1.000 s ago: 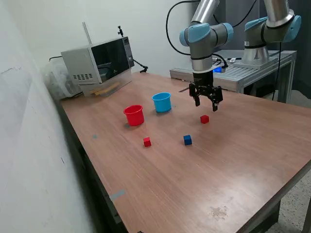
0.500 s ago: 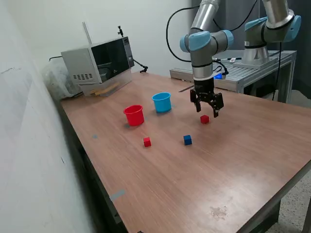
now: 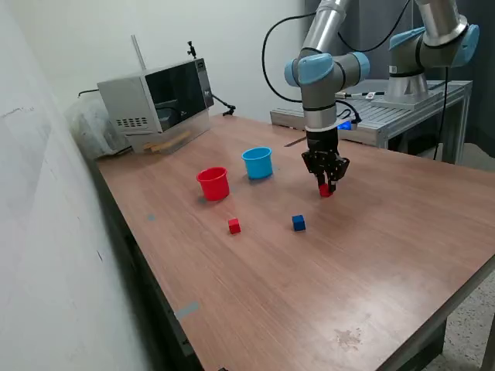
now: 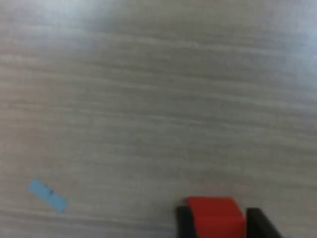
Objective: Place red objects in the red bin, and blue objects in the blue bin.
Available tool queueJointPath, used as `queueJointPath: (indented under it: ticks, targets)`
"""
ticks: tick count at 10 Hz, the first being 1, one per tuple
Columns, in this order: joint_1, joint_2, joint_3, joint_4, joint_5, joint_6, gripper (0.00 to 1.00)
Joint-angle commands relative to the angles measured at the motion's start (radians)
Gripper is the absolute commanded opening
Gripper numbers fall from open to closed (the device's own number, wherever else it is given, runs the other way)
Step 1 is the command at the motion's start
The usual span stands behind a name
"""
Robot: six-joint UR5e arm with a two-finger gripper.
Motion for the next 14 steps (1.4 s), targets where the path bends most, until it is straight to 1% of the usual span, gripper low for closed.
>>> queueJointPath:
  ticks: [1, 3, 5, 7, 8, 10, 12, 14]
  targets:
    - [-0.006, 0.004, -0.014, -0.001, -0.001, 0.0, 0.0]
    - [-0.014, -0.009, -0.026, 0.014, -0.01, -0.002, 0.0]
    - [-0.017, -0.12, -0.06, 0.034, -0.011, -0.009, 0.0]
    - [-0.116, -0.153, -0.179, 0.124, -0.011, -0.017, 0.0]
    - [-0.161, -0.147, -0.238, 0.149, -0.011, -0.017, 0.0]
    - [-0.23, -0.124, -0.299, 0.149, -0.011, -0.018, 0.0]
    - [-0.278, -0.058, -0.36, 0.149, -0.011, -0.023, 0.0]
    - [-0.29, -0.007, -0.416, 0.149, -0.01, -0.023, 0.0]
